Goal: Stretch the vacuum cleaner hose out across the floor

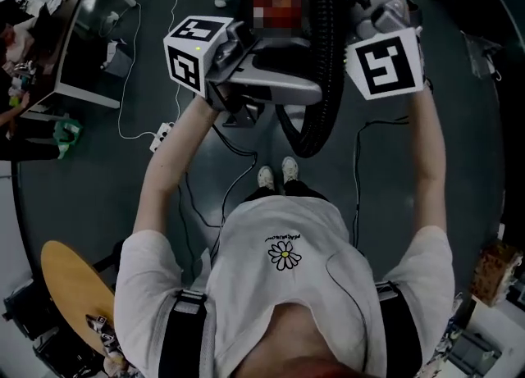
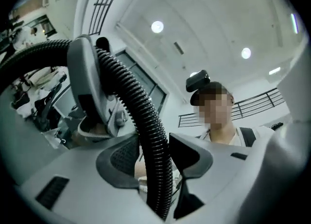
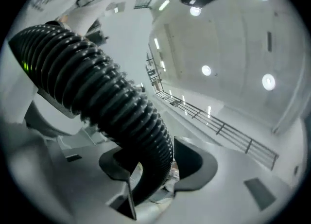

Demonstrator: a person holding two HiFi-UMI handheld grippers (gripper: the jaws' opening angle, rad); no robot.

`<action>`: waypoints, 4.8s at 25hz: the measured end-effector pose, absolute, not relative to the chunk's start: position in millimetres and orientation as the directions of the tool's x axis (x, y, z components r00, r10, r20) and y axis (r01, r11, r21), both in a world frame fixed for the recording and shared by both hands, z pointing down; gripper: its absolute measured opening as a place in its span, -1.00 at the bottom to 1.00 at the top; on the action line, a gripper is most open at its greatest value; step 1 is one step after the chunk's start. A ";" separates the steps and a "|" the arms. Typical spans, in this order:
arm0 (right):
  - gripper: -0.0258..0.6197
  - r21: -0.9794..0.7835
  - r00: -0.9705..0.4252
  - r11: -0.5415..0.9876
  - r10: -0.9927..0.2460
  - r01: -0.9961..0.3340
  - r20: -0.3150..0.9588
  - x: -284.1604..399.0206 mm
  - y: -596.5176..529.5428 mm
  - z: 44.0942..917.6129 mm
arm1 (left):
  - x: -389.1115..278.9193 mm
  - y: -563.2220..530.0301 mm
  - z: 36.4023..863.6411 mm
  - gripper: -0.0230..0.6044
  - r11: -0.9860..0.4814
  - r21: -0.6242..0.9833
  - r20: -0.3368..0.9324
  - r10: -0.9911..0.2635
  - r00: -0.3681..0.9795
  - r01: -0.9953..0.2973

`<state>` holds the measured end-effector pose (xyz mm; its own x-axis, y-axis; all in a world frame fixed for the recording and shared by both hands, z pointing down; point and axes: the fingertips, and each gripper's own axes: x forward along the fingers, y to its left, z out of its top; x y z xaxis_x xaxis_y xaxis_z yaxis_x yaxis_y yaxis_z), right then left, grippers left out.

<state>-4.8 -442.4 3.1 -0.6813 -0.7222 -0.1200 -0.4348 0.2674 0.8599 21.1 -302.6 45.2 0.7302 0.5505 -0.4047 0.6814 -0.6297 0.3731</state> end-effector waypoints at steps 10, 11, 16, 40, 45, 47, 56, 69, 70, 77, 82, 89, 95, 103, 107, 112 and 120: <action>-0.26 0.451 -0.713 0.577 -0.665 -0.681 -0.225 -21.5 -428.3 1.7 | -19.1 -293.6 6.8 -0.33 -0.502 0.315 -0.703 0.447 0.554 0.805; -0.26 0.422 -0.713 0.593 -0.664 -0.686 -0.227 -20.4 -429.4 6.7 | -19.6 -295.2 7.7 -0.33 -0.489 0.315 -0.718 0.438 0.541 0.813; -0.22 0.320 -0.708 0.641 -0.686 -0.697 -0.167 15.5 -387.6 44.3 | -14.8 -261.2 10.8 -0.33 -0.440 0.314 -0.783 0.381 0.492 0.841; -0.16 -0.798 -0.785 0.388 -0.598 -0.461 0.163 164.1 -147.8 329.9 | 131.0 -8.0 107.3 -0.31 -0.670 0.465 -0.450 0.384 0.806 0.578; -0.16 -0.793 -0.664 0.307 -0.731 -0.526 0.158 147.5 -116.8 348.2 | 143.3 0.6 138.3 -0.31 -0.696 0.547 -0.344 0.320 0.883 0.465; -0.16 -0.720 -0.626 0.356 -0.768 -0.595 0.137 128.0 -102.3 339.7 | 142.7 -9.0 148.2 -0.31 -0.661 0.604 -0.376 0.255 0.891 0.445; -0.16 -0.787 -0.700 0.363 -0.704 -0.499 0.119 118.0 -73.9 344.6 | 145.9 80.8 231.8 -0.30 -0.571 0.736 -0.150 0.387 0.910 0.364; -0.16 -0.969 -0.913 -0.094 -0.366 0.231 -0.182 73.5 63.2 311.1 | 78.9 214.9 276.6 -0.33 -0.611 0.659 0.035 0.607 0.794 0.439; -0.16 -0.976 -0.928 -0.097 -0.341 0.197 -0.154 64.0 70.6 312.4 | 76.3 225.6 282.0 -0.33 -0.622 0.650 0.065 0.618 0.783 0.437; -0.16 -0.990 -0.951 -0.113 -0.306 0.086 -0.048 27.7 96.6 324.7 | 63.2 267.5 330.2 -0.33 -0.714 0.602 0.277 0.608 0.744 0.359; -0.16 -0.989 -0.926 0.107 -0.353 0.101 -0.132 23.8 118.5 292.1 | 63.6 271.5 330.7 -0.33 -0.678 0.689 0.126 0.457 0.880 0.254; -0.16 -0.823 -0.927 0.568 -0.300 0.017 -0.226 79.2 240.1 231.8 | 84.2 344.4 317.1 -0.28 -0.676 0.732 -0.194 -0.098 0.976 0.078; -0.16 -0.754 -0.892 0.640 -0.245 0.146 -0.380 80.6 243.5 207.3 | 75.3 336.2 300.6 -0.25 -0.672 0.741 -0.179 -0.194 0.965 0.003; -0.16 -0.680 -0.853 0.691 -0.180 0.245 -0.490 88.8 273.6 190.1 | 68.2 362.9 279.5 -0.25 -0.676 0.736 -0.235 -0.290 0.928 -0.025; -0.16 -0.671 -0.834 0.689 -0.175 0.276 -0.523 90.5 274.9 186.2 | 64.9 363.2 274.1 -0.25 -0.699 0.711 -0.221 -0.321 0.921 -0.073; -0.17 -0.681 -0.751 0.673 -0.282 0.289 -0.598 122.7 263.6 188.7 | 16.1 351.3 259.1 -0.25 -0.769 0.317 -0.078 -0.604 0.793 -0.555; -0.16 -0.663 -0.947 0.728 -0.056 0.177 -0.315 68.8 329.3 232.7 | -4.1 264.3 248.6 -0.25 -0.452 0.887 -0.335 -0.493 0.803 0.092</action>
<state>68.8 329.3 232.7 -0.9475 -0.0559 -0.3149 0.1772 0.7276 -0.6627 -4.1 264.3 248.6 0.8033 -0.4926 -0.3346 0.0920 -0.4524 0.8871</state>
